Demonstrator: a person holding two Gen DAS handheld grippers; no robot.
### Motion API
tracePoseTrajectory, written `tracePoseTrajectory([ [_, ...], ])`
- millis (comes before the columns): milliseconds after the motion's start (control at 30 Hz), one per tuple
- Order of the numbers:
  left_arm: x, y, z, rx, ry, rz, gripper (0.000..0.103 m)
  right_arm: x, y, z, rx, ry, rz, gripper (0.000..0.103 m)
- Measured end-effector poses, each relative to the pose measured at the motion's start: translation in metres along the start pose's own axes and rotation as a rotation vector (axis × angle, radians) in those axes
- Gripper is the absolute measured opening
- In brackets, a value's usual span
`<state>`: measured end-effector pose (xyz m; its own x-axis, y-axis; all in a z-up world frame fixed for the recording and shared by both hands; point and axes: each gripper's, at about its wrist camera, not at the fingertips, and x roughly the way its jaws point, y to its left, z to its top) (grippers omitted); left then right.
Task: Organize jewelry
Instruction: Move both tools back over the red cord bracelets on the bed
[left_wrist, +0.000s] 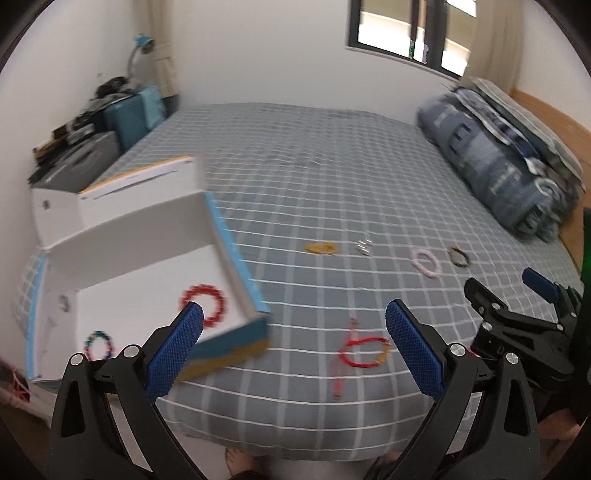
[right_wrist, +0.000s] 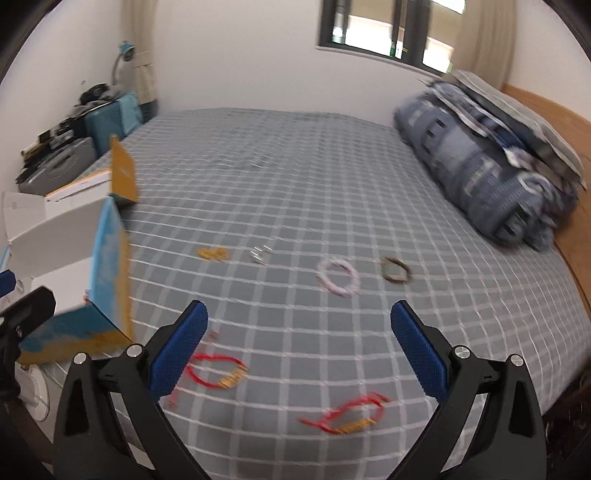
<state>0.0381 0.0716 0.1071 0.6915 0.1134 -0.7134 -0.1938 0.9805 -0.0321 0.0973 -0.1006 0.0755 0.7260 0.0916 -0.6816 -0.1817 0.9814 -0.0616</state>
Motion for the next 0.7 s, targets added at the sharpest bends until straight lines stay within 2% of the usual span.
tracePoseTrajectory([
  [233, 0.042, -0.05, -0.02, 0.037, 0.073, -0.082, 0.097, 0.023, -0.049, -0.048, 0.031, 0.086, -0.038, 0.095],
  [433, 0.085, -0.071, -0.042, 0.066, 0.146, -0.104, 0.097, 0.054, -0.065, -0.082, 0.021, 0.183, -0.048, 0.095],
  [700, 0.121, -0.074, -0.06, 0.08, 0.183, -0.129, 0.097, 0.072, -0.071, -0.103, 0.057, 0.242, 0.027, 0.095],
])
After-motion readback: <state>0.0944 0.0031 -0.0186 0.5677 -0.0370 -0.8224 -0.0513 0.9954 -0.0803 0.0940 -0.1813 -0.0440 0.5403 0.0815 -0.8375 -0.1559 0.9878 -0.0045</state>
